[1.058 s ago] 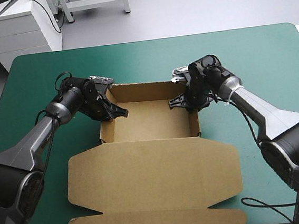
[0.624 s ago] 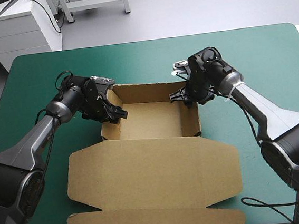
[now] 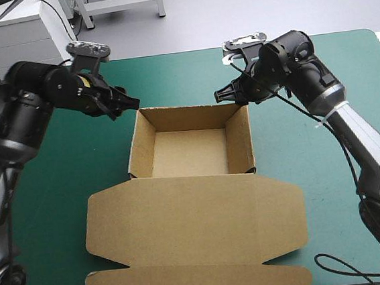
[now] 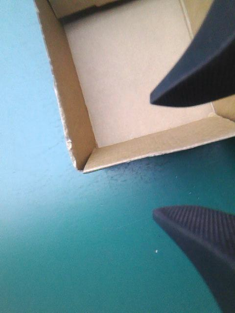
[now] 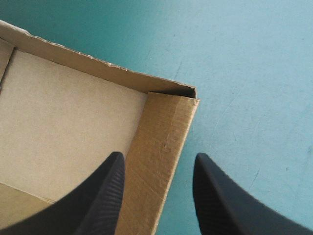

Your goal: Fold the box

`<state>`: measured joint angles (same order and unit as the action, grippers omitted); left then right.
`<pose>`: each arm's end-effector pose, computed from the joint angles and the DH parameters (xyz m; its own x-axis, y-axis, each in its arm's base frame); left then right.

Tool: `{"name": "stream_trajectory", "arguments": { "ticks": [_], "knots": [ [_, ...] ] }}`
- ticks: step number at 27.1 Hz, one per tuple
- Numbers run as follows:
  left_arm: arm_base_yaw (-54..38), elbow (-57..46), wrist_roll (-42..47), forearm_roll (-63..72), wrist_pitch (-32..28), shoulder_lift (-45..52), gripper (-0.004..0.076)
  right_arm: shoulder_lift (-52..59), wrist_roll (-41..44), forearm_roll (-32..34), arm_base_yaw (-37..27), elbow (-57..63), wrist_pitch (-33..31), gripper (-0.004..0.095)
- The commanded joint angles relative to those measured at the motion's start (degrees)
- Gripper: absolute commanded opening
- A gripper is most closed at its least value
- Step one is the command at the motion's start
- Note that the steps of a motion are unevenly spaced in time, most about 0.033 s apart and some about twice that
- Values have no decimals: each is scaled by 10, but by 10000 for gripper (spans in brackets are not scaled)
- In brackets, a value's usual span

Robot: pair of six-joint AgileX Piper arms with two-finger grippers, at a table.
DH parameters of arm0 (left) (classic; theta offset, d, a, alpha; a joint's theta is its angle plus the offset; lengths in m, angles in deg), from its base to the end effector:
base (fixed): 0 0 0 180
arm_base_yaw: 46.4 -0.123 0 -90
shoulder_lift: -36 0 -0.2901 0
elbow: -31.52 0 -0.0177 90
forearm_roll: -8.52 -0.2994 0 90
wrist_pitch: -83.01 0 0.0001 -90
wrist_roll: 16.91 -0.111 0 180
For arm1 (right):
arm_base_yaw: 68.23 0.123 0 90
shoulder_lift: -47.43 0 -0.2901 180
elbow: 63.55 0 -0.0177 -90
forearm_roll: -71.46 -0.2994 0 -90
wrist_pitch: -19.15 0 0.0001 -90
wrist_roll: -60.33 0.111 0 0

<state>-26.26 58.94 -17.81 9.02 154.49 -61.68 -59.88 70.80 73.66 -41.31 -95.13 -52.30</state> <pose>0.3595 -0.1328 0.4411 -0.7326 0.2825 -0.6193 0.3586 0.9335 0.0015 0.3872 0.1921 0.3977 -0.8121 -0.2222 -0.5395 -0.3014 0.9515 0.0619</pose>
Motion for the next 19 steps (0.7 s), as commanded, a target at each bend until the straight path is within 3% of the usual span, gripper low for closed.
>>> {"name": "stream_trajectory", "arguments": {
  "ticks": [1, 2, 3, 8, 19],
  "knots": [
    [2, 17, 1, 32, 23, 87, 191, 33, 6, 7, -1, -12, 0, 404],
    [2, 8, -6, 48, 23, 117, 62, 31, 12, 7, -1, -7, 0, 404],
    [2, 2, -15, 49, 23, 131, -4, 30, 19, 8, -1, -3, 0, 404],
    [2, -75, -30, 22, 15, 224, -8, 16, 35, 14, -1, 19, 0, 404],
    [2, -388, -31, -11, -80, 413, -8, -48, 51, 2, -1, 49, 0, 403]
  ]
}}
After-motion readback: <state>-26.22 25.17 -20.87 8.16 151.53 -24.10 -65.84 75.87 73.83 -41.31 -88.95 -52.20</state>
